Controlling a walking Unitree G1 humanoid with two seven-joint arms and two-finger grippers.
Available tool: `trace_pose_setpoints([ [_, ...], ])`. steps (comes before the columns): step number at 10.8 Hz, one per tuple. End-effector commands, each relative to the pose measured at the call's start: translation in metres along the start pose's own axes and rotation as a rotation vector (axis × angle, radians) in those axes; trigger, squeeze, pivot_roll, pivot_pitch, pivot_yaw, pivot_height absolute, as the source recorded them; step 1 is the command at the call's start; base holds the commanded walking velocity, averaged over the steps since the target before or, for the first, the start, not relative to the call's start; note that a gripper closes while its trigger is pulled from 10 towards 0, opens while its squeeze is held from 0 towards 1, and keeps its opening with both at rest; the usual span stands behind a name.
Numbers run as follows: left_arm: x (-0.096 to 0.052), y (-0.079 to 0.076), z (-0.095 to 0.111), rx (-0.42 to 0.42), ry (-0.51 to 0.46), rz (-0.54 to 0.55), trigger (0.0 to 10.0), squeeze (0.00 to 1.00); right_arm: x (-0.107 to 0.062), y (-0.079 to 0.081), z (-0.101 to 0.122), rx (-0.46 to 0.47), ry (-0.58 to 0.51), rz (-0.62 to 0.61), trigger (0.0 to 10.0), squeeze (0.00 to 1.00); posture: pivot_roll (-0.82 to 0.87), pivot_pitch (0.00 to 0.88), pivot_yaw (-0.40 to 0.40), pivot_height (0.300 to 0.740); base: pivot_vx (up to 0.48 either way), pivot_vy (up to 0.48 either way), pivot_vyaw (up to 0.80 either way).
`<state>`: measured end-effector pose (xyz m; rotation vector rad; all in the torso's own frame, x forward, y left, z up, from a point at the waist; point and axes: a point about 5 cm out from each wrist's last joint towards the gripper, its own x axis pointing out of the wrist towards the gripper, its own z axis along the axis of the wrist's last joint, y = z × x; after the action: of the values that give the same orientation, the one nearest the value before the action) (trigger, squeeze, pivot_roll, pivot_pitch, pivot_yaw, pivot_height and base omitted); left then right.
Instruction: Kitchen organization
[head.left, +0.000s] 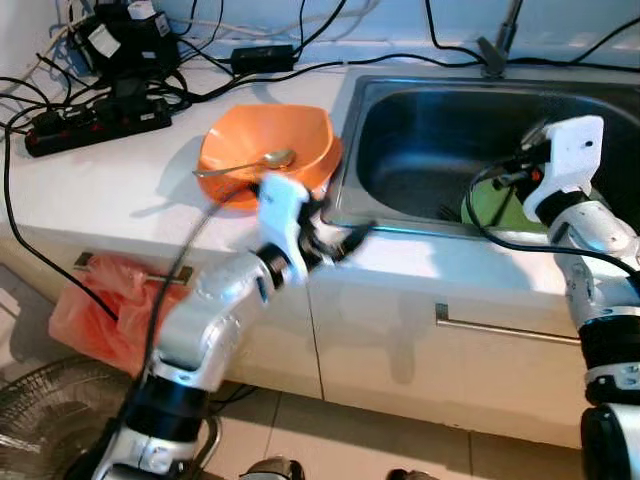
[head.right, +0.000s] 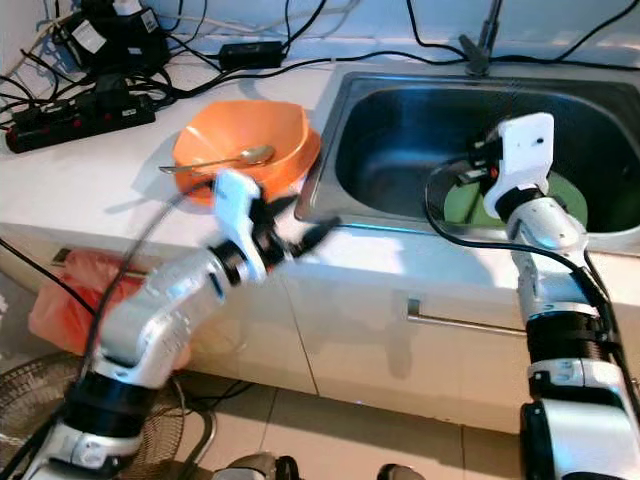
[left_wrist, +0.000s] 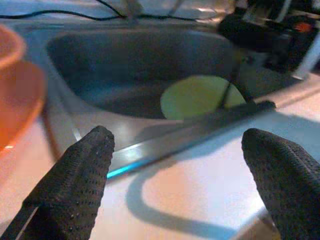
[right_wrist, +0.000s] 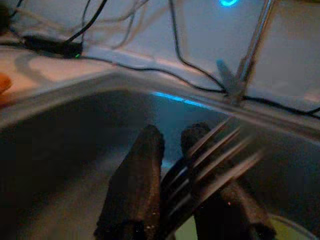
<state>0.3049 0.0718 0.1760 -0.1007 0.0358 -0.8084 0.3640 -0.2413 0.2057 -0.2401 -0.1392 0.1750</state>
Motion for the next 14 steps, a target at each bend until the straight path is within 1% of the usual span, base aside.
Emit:
trace_pose_setpoints([
  [1, -0.002, -0.001, 0.001, 0.037, -0.001, -0.02, 10.0, 1.0, 0.003, 0.004, 0.004, -0.03, -0.016, 0.043, 10.0, 1.0, 0.12, 0.085, 0.129, 0.74, 0.0, 0.0, 0.0],
  [2, -0.002, 0.001, 0.0, 0.048, 0.004, -0.018, 10.0, 1.0, 0.002, 0.008, -0.002, -0.02, -0.001, 0.055, 10.0, 1.0, 0.12, 0.087, 0.134, 0.74, 0.0, 0.0, 0.0],
  [4, 0.0, 0.004, 0.007, 0.023, -0.052, 0.021, 10.0, 1.0, -0.001, 0.011, -0.013, 0.003, 0.033, 0.09, 10.0, 1.0, 0.12, 0.092, 0.135, 0.74, 0.0, 0.0, 0.0],
  [6, 0.0, 0.003, 0.007, 0.035, -0.051, 0.019, 10.0, 1.0, 0.0, 0.009, -0.011, 0.002, 0.021, 0.088, 10.0, 1.0, 0.11, 0.092, 0.134, 0.74, 0.0, 0.0, 0.0],
  [7, 0.0, 0.005, 0.011, 0.082, -0.059, 0.046, 10.0, 1.0, 0.0, 0.007, -0.007, 0.02, 0.01, 0.087, 10.0, 1.0, 0.11, 0.089, 0.132, 0.74, 0.0, 0.0, 0.0],
  [8, -0.001, 0.018, 0.022, 0.239, -0.06, 0.145, 10.0, 1.0, 0.002, 0.014, 0.001, 0.095, -0.012, 0.131, 10.0, 1.0, 0.11, 0.089, 0.131, 0.74, 0.0, 0.0, 0.0],
  [9, -0.003, 0.027, 0.032, 0.299, -0.07, 0.2, 10.0, 1.0, 0.001, 0.023, 0.008, 0.19, -0.024, 0.189, 10.0, 1.0, 0.11, 0.089, 0.131, 0.74, 0.0, 0.0, 0.0],
  [10, -0.009, 0.042, 0.047, 0.386, -0.084, 0.281, 10.0, 1.0, -0.001, 0.039, 0.02, 0.284, -0.049, 0.289, 10.0, 1.0, 0.12, 0.086, 0.134, 0.74, 0.0, 0.0, 0.0],
  [11, -0.013, 0.051, 0.056, 0.45, -0.102, 0.336, 10.0, 1.0, -0.003, 0.048, 0.028, 0.334, -0.069, 0.334, 10.0, 1.0, 0.12, 0.085, 0.134, 0.74, 0.0, 0.0, 0.0],
  [12, -0.027, 0.065, 0.068, 0.591, -0.168, 0.457, 10.0, 1.0, -0.007, 0.062, 0.038, 0.395, -0.091, 0.382, 10.0, 1.0, 0.12, 0.085, 0.133, 0.74, 0.0, 0.0, 0.0],
  [13, -0.036, 0.072, 0.068, 0.62, -0.184, 0.556, 10.0, 1.0, -0.011, 0.066, 0.039, 0.418, -0.079, 0.392, 10.0, 1.0, 0.12, 0.087, 0.131, 0.74, 0.0, 0.0, 0.0],
  [14, -0.046, 0.081, 0.063, 0.654, -0.157, 0.663, 10.0, 1.0, -0.014, 0.07, 0.037, 0.412, -0.074, 0.395, 10.0, 0.0, 0.12, 0.089, 0.128, 0.74, 0.0, 0.0, 0.0],
])
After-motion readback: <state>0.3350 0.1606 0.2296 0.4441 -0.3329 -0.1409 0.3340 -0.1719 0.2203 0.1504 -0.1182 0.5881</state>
